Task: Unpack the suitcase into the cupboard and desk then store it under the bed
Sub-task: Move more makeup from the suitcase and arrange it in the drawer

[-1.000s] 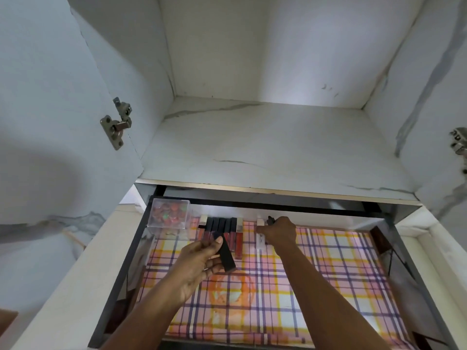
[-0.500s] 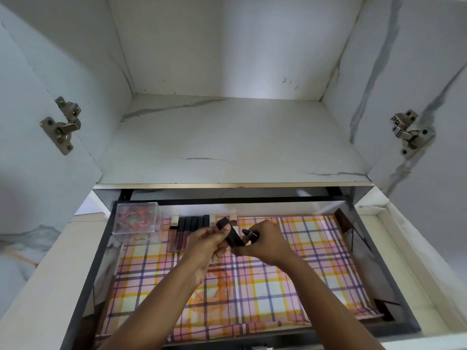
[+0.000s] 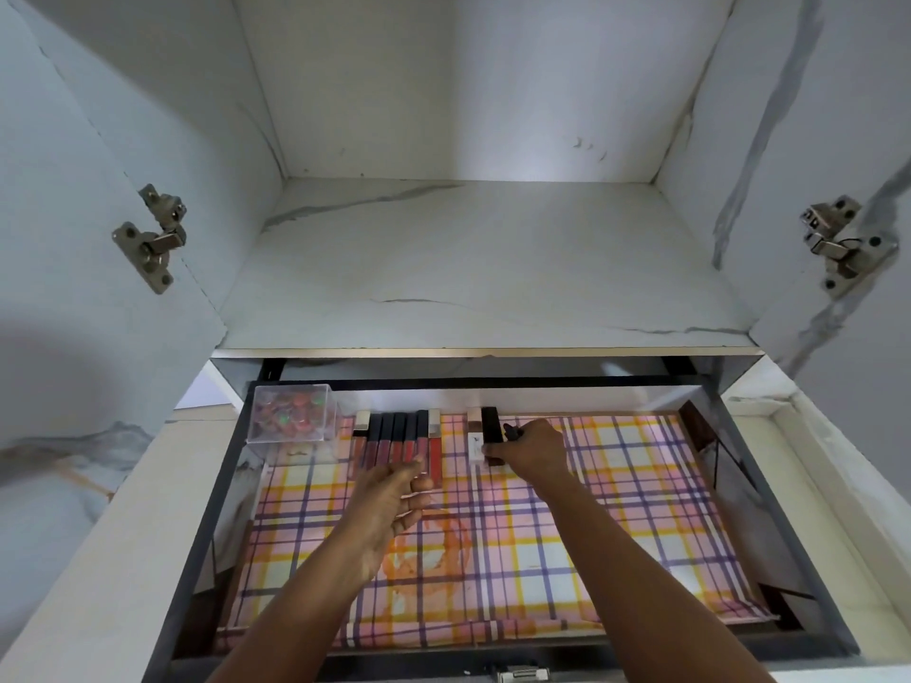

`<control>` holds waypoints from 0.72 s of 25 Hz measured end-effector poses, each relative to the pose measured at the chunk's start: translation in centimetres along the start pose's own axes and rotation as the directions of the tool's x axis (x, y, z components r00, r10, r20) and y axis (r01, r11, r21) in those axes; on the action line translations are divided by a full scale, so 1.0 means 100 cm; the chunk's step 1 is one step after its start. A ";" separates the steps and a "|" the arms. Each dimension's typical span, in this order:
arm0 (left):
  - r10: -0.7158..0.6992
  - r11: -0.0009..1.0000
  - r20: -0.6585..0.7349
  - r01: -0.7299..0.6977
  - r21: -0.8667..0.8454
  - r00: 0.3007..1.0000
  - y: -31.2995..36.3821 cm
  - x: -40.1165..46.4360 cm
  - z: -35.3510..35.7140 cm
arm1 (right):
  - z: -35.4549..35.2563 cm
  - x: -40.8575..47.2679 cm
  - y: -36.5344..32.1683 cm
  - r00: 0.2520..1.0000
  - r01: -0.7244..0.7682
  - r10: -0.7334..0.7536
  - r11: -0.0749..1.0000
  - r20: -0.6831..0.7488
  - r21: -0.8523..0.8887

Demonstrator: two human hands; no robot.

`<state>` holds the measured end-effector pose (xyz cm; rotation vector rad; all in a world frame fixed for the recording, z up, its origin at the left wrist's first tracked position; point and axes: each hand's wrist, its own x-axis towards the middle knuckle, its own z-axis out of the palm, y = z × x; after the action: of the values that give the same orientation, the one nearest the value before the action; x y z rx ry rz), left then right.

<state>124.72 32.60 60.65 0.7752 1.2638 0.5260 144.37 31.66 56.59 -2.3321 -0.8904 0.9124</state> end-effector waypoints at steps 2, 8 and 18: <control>-0.009 1.000 -0.002 0.009 0.000 1.000 -0.003 0.000 -0.001 | 0.002 0.000 0.002 1.000 -0.023 0.024 0.996 -0.002 0.086; -0.023 1.000 0.030 0.023 0.020 0.999 -0.007 -0.004 0.004 | -0.013 0.000 0.002 0.989 -0.147 0.134 0.855 0.061 0.497; -0.151 0.921 0.130 0.188 -0.341 0.980 -0.001 0.004 0.024 | -0.024 -0.054 -0.031 0.908 0.075 -0.214 0.929 0.360 0.362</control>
<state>127.19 32.30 60.62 0.3814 1.0898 0.5454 141.86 29.44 62.32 -1.7889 -0.9571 1.3804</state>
